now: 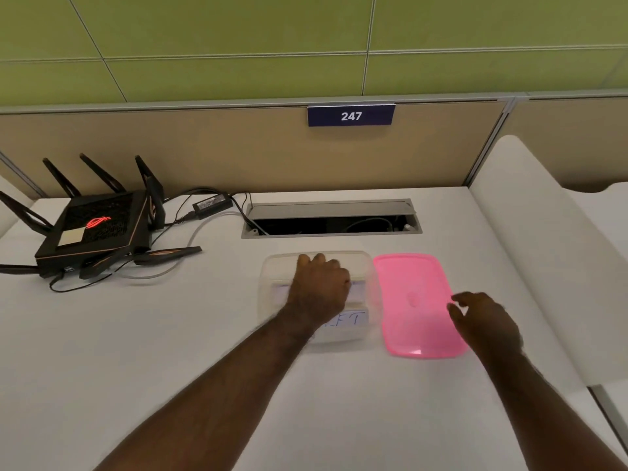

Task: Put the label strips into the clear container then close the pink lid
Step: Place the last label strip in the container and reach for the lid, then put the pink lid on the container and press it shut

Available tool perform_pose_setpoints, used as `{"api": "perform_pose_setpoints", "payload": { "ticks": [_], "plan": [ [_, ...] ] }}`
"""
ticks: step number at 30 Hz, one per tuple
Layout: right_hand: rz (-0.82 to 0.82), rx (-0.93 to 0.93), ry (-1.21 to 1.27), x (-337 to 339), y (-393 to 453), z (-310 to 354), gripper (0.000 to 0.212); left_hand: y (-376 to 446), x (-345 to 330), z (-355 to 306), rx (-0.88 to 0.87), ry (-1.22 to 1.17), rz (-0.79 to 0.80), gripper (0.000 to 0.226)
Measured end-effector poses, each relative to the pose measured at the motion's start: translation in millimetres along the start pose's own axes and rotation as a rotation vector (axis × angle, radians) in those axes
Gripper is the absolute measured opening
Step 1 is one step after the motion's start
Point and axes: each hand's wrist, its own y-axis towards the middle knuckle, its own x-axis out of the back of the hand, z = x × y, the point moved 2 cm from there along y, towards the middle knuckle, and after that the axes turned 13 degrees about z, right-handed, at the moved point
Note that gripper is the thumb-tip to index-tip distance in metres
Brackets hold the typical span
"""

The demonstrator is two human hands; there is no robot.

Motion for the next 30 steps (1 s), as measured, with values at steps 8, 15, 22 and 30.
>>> {"api": "perform_pose_setpoints", "payload": {
  "ticks": [8, 15, 22, 30],
  "plan": [
    [0.087, -0.232, 0.015, -32.5, -28.7, -41.9, 0.039, 7.3, -34.4, -138.6, -0.382, 0.159, 0.152, 0.009],
    [0.119, -0.302, 0.132, -28.1, -24.3, -50.8, 0.019, -8.6, -67.9, -174.6, -0.340, 0.271, 0.370, 0.017],
    [-0.011, -0.196, 0.380, 16.8, -24.1, -61.6, 0.021, -0.4, -48.1, -176.1, -0.328, 0.025, 0.149, 0.012],
    [-0.124, 0.020, 0.830, 47.1, -3.9, -26.2, 0.034, -5.4, 22.9, -120.6, -0.046, -0.824, -0.057, 0.015]
  ]
}}
